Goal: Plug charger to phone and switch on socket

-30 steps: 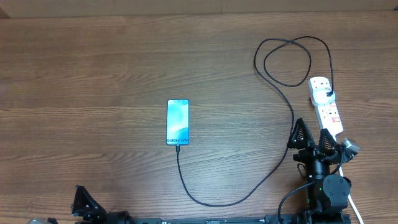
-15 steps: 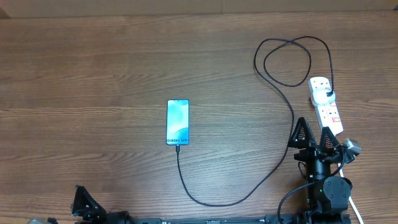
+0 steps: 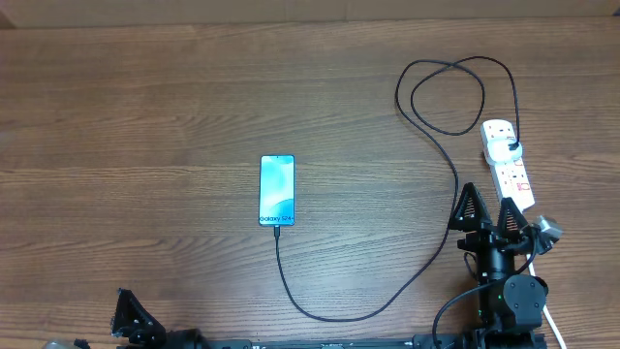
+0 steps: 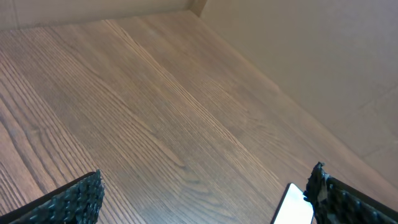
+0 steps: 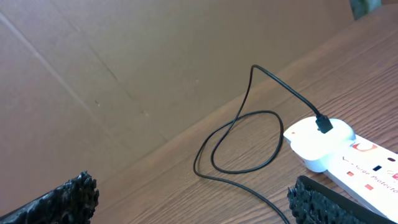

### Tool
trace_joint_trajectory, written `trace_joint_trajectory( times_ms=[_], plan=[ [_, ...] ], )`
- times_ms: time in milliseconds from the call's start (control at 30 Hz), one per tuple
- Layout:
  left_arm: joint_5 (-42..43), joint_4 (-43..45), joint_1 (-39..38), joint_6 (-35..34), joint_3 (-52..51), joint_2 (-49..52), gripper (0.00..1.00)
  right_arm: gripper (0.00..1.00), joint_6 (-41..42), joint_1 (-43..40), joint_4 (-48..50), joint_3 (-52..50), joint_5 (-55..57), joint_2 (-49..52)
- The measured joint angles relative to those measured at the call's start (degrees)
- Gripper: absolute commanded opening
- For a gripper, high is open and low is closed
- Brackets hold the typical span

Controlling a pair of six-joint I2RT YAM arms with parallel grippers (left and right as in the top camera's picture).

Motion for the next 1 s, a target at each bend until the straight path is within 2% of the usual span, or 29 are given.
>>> trace_joint_trajectory(
  times_ms=[767,1000],
  plan=[
    [0.00,0.20,-0.02,0.00,-0.11,0.00,1.00,1.00,0.00,0.00,0.00,0.00,0.00,0.00],
    [0.00,2.27,-0.92,0.00,-3.54,0.00,1.00,1.00,-0.02,0.00,-0.02,0.00,0.02,0.00]
  ],
)
